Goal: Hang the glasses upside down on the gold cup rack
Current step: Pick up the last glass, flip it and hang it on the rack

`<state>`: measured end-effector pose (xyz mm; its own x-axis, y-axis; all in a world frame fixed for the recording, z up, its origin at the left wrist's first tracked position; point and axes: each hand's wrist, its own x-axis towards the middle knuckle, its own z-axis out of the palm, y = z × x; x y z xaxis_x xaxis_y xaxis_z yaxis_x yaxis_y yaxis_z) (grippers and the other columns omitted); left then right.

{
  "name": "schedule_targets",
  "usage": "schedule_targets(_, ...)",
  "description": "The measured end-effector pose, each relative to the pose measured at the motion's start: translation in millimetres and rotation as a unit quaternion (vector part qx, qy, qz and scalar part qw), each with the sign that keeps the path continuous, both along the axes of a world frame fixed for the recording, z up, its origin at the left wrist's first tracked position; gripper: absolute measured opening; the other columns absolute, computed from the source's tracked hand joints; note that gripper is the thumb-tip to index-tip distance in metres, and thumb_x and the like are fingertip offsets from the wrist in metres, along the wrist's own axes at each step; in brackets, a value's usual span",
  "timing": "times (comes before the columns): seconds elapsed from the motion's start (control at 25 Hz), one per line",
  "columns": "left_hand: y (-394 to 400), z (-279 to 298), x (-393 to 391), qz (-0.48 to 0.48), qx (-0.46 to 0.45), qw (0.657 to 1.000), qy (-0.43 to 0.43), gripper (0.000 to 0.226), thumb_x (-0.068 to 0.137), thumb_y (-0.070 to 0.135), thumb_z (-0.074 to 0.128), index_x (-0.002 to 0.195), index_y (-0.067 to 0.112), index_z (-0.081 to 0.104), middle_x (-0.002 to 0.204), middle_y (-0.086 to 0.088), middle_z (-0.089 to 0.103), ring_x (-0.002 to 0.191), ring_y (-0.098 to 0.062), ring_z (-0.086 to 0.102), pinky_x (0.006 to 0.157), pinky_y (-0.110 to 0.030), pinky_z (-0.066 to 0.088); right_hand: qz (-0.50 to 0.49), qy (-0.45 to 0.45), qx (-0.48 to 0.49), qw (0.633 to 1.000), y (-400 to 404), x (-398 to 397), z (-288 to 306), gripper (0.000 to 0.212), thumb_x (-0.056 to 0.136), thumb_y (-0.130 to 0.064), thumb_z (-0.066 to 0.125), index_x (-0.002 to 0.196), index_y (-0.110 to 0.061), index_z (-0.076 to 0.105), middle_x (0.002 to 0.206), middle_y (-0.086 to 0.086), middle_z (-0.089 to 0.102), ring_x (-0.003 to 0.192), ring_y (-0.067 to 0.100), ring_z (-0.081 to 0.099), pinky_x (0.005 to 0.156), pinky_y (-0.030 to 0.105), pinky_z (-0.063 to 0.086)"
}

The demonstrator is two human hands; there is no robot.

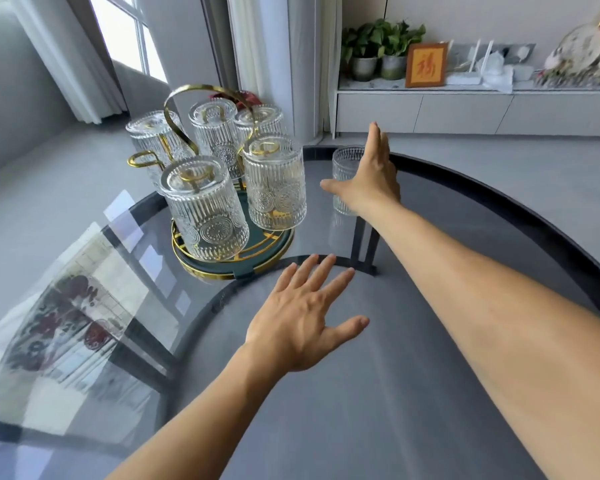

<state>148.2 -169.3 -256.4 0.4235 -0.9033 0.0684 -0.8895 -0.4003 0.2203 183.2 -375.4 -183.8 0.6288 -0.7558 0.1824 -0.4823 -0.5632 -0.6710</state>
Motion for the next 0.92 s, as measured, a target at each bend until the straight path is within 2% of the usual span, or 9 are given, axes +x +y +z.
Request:
schedule_targets(0.12, -2.7, 0.5, 0.6, 0.001, -0.010, 1.000, 0.010, 0.080, 0.085, 0.079, 0.021, 0.154, 0.039, 0.015, 0.166, 0.004, 0.005, 0.151, -0.013, -0.008, 0.120, -0.034, -0.008, -0.044, -0.021, -0.011, 0.999, -5.2, 7.2, -0.3, 0.093, 0.069, -0.043, 0.075, 0.144, -0.020, 0.026, 0.147, 0.005, 0.033, 0.124, 0.035, 0.046, 0.087, 0.041, 0.045)
schedule_targets(0.2, -4.4, -1.5, 3.9, 0.002, -0.017, 1.000, 0.018, 0.081, 0.084, 0.079, 0.024, 0.154, 0.038, 0.019, 0.166, 0.003, 0.008, 0.151, -0.014, -0.005, 0.120, -0.034, -0.009, -0.032, 0.019, -0.040, 0.999, -0.2, 1.6, -0.8, 0.082, 0.066, -0.047, 0.072, 0.135, -0.018, 0.038, 0.136, 0.006, 0.037, 0.115, 0.034, 0.051, 0.078, 0.038, 0.045)
schedule_targets(0.32, -3.1, 0.7, 3.5, 0.008, -0.039, 0.999, 0.029, 0.082, 0.084, 0.078, 0.030, 0.151, 0.032, 0.029, 0.164, 0.002, 0.019, 0.151, -0.016, 0.006, 0.120, -0.035, -0.002, 0.000, 0.051, -0.039, 0.998, 11.4, -27.8, 0.3, 0.080, 0.062, -0.051, 0.070, 0.132, -0.024, 0.041, 0.131, 0.006, 0.043, 0.111, 0.032, 0.053, 0.075, 0.034, 0.039)
schedule_targets(0.44, 5.4, 7.8, -5.8, 0.021, -0.116, 0.992, 0.042, 0.066, 0.088, 0.062, 0.047, 0.141, 0.022, 0.047, 0.150, 0.000, 0.046, 0.142, -0.019, 0.034, 0.116, -0.032, 0.019, 0.026, 0.067, -0.004, 0.997, 34.0, -69.7, 9.0, 0.083, 0.058, -0.051, 0.074, 0.130, -0.027, 0.041, 0.128, 0.006, 0.048, 0.109, 0.030, 0.054, 0.075, 0.033, 0.037)
schedule_targets(0.52, 12.8, 15.1, -14.0, 0.073, -0.175, 0.972, 0.141, 0.055, 0.089, 0.053, 0.054, 0.134, 0.022, 0.053, 0.138, 0.002, 0.057, 0.131, -0.016, 0.046, 0.107, -0.028, 0.030, 0.024, 0.060, 0.028, 0.997, 53.0, -95.8, 14.1, 0.085, 0.053, -0.053, 0.077, 0.127, -0.026, 0.044, 0.125, 0.003, 0.052, 0.108, 0.026, 0.055, 0.077, 0.032, 0.039)
schedule_targets(0.56, 18.8, 22.3, -20.3, 0.110, -0.202, 0.944, 0.237, 0.056, 0.088, 0.055, 0.055, 0.134, 0.024, 0.052, 0.136, 0.005, 0.059, 0.129, -0.013, 0.048, 0.106, -0.027, 0.034, 0.016, 0.046, 0.051, 0.998, 63.3, -108.4, 18.3, 0.087, 0.050, -0.056, 0.078, 0.125, -0.026, 0.046, 0.123, 0.001, 0.054, 0.108, 0.023, 0.055, 0.079, 0.032, 0.041)
schedule_targets(0.68, 33.4, 44.1, -45.3, 0.181, -0.307, 0.774, 0.524, 0.068, 0.083, 0.064, 0.056, 0.140, 0.029, 0.045, 0.131, 0.009, 0.058, 0.121, -0.008, 0.055, 0.097, -0.028, 0.043, 0.013, -0.029, 0.143, 0.989, 97.4, -135.6, 36.3, 0.087, 0.042, -0.069, 0.075, 0.115, -0.027, 0.051, 0.113, -0.004, 0.058, 0.102, 0.019, 0.060, 0.083, 0.039, 0.053)
schedule_targets(0.84, 55.8, 90.1, -63.0, 0.227, -0.391, 0.599, 0.661, 0.043, 0.084, 0.056, 0.063, 0.120, 0.031, 0.061, 0.119, 0.004, 0.069, 0.105, -0.023, 0.069, 0.084, -0.037, 0.056, 0.068, -0.157, 0.255, 0.952, 138.8, -147.7, 62.7, 0.078, 0.049, -0.070, 0.075, 0.106, -0.021, 0.057, 0.105, 0.002, 0.066, 0.090, 0.018, 0.067, 0.059, 0.036, 0.059)
schedule_targets(0.92, 74.8, 114.1, -59.2, 0.213, -0.430, 0.567, 0.670, 0.052, 0.081, 0.051, 0.070, 0.123, 0.024, 0.059, 0.120, -0.004, 0.070, 0.098, -0.029, 0.073, 0.079, -0.036, 0.058, 0.115, -0.172, 0.295, 0.933, 155.0, -148.6, 79.7, 0.075, 0.054, -0.071, 0.073, 0.108, -0.020, 0.060, 0.109, 0.001, 0.067, 0.099, 0.016, 0.065, 0.055, 0.032, 0.057)
